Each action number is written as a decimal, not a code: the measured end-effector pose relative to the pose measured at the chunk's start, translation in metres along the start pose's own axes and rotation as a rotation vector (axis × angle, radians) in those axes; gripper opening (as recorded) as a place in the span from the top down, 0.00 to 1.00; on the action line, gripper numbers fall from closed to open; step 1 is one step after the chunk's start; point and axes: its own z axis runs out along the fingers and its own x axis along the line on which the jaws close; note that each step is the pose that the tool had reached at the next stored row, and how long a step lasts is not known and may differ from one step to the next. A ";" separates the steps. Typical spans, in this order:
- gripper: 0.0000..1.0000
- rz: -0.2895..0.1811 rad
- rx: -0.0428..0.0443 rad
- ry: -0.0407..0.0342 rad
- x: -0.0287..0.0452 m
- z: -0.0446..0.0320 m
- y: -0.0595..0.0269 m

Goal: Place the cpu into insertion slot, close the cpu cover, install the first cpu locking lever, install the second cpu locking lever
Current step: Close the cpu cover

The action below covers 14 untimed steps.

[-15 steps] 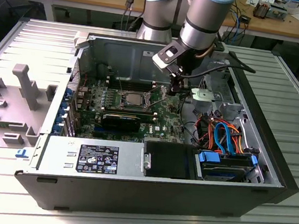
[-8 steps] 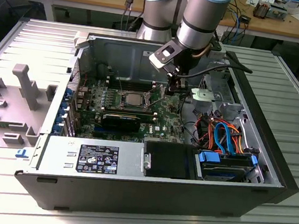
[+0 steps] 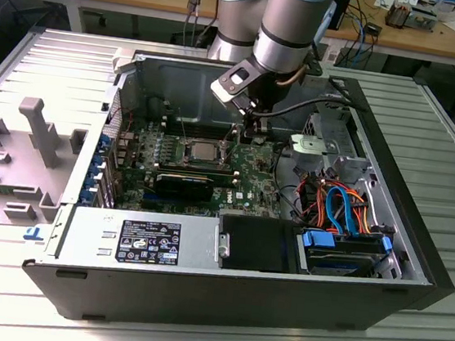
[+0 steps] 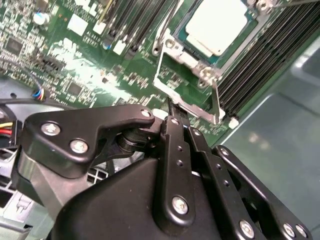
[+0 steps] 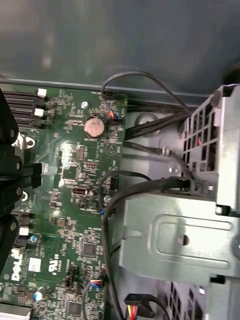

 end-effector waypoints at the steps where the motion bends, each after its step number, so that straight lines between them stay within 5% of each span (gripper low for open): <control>1: 0.89 0.000 -0.0001 0.0006 0.0002 0.0001 -0.0016; 14: 0.89 -0.001 -0.0005 0.0045 0.0019 0.0023 -0.0175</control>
